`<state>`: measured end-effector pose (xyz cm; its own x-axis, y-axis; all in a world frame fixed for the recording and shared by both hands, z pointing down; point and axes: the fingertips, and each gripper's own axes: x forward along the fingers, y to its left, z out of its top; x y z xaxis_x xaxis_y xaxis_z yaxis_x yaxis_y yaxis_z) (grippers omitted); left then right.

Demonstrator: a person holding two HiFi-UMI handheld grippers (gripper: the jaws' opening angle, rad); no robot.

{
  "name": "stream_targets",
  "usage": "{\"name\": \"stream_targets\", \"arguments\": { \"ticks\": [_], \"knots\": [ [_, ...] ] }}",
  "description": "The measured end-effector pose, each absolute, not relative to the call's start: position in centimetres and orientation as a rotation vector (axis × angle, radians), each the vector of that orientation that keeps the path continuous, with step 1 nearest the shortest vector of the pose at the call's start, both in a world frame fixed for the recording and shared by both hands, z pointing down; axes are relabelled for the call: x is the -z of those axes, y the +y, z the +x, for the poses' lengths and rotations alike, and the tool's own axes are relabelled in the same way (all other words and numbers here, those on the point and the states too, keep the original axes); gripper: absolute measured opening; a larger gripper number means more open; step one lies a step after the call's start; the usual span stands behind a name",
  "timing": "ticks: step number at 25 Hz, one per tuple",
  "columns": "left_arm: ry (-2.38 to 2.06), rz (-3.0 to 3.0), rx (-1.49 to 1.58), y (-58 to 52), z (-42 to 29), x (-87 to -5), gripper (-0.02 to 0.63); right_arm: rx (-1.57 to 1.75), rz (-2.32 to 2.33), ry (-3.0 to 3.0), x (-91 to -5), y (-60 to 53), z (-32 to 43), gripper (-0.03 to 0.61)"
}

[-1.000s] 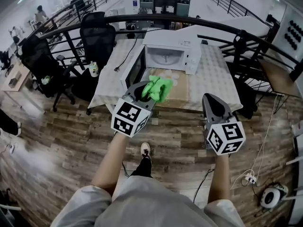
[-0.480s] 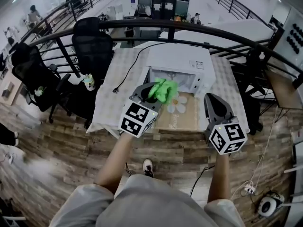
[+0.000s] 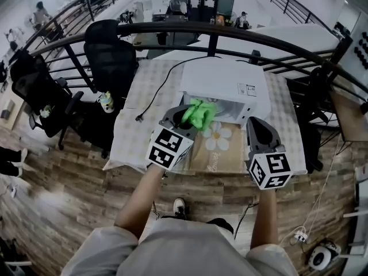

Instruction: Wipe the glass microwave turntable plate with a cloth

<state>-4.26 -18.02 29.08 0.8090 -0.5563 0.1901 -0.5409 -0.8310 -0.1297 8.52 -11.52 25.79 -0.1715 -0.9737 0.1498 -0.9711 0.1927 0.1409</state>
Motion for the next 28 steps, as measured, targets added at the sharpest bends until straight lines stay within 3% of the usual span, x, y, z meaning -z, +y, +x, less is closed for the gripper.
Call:
{"name": "stream_targets", "arguments": {
  "ticks": [16,28],
  "knots": [
    [1.293,-2.907,0.559,-28.5,3.5,-38.9,0.127,-0.036,1.585,-2.437,-32.8,-23.6,17.4,0.014],
    [1.459,-2.945,0.744,-33.8,7.9,-50.5,0.127,-0.17,1.419,-2.501,-39.4,-25.9,18.4,0.014]
  ]
}}
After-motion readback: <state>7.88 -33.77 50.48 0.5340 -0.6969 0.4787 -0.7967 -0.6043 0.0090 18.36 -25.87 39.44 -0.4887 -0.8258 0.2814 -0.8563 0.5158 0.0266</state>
